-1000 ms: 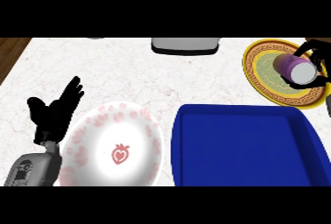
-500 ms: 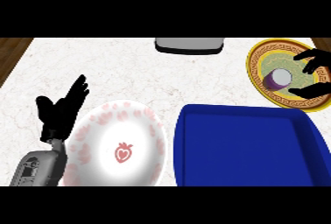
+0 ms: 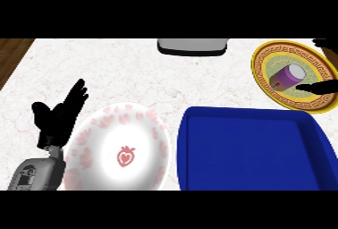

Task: Pick the can from the tray and place it in the plate

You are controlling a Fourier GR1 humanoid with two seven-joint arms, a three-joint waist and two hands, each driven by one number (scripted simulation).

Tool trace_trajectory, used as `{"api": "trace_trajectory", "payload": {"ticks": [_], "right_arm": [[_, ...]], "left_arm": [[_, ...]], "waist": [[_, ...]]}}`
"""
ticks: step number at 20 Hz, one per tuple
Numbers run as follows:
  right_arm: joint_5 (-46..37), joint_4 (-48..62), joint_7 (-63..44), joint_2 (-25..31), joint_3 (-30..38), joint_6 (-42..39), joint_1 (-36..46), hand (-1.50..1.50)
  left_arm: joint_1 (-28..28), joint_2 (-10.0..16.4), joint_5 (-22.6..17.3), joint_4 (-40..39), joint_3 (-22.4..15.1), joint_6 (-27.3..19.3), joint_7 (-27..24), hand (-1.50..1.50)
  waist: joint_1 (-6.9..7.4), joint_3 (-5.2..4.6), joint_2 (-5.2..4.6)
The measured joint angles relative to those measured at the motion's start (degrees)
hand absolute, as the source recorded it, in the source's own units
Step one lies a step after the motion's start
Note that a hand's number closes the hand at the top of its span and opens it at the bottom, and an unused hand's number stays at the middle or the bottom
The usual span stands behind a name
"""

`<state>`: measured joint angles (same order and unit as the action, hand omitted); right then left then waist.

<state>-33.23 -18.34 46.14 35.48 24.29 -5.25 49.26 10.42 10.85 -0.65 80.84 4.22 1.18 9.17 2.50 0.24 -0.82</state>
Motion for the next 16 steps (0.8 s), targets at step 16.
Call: {"api": "trace_trajectory", "payload": {"ticks": [16], "right_arm": [[11.7, 8.2, -9.7, 7.4, 8.1, -25.0, 3.3, -1.5]], "left_arm": [[0.6, -0.4, 0.2, -0.9, 0.6, -0.4, 0.1, 0.0]], "waist": [[-0.59, -0.06, -0.05]]}}
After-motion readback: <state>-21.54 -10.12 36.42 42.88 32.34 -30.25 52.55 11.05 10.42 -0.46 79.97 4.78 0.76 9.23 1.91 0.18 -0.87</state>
